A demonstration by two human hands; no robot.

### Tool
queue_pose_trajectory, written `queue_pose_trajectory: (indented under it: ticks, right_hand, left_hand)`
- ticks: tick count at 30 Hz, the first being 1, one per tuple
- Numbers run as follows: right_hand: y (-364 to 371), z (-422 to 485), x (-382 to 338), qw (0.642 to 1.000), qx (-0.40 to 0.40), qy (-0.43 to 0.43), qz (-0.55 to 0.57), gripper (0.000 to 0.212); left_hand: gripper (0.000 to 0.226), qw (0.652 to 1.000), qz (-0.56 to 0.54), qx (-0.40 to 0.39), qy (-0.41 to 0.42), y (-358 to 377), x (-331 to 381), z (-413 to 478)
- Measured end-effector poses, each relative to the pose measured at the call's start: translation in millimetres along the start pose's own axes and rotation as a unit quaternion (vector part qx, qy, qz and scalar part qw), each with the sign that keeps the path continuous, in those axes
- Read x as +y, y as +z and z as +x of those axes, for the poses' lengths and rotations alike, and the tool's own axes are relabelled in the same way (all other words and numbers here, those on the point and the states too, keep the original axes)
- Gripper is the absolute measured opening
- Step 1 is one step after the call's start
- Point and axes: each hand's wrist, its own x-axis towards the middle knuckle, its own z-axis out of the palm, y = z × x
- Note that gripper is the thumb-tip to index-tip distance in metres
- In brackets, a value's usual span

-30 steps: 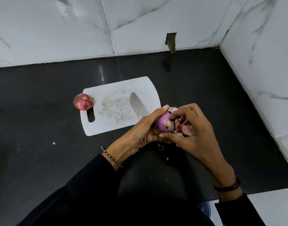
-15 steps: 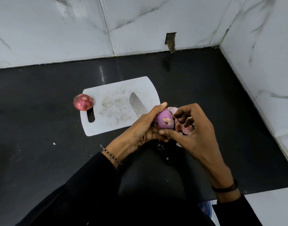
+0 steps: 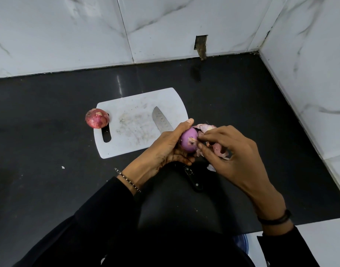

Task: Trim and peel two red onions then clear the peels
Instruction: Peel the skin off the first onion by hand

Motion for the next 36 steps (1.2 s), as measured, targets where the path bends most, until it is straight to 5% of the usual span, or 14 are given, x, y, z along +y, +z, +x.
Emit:
queue_pose_trajectory:
  ticks: [8,18,26,30,36]
  right_hand:
    - [5,6,-3,0.997,-0.016,-0.035,-0.066,0.030]
    - [12,-2,-14,0.999,-0.026,-0.005,-0.022,0.026]
    - [11,-11,2,0.990,0.058,0.122,-0.040,0.015]
    - [14,-5,-6,0.982,0.080,0.170,0.006,0.026]
    - [41,15,-57,0.951,0.053,0.215,0.216,0.055]
  left_hand:
    - [0.062,0.999,0.025,0.000,-0.022,-2,-4,0]
    - [0.065,0.999,-0.001,0.031,-0.036,-1,-6,6]
    - [0.065,0.998,-0.030,0.035,-0.034,0,-6,5]
    - [0.056,0.996,-0.062,0.049,-0.029,6,-7,2]
    - [0.034,0.997,-0.058,0.016,0.053,27,-14,-10]
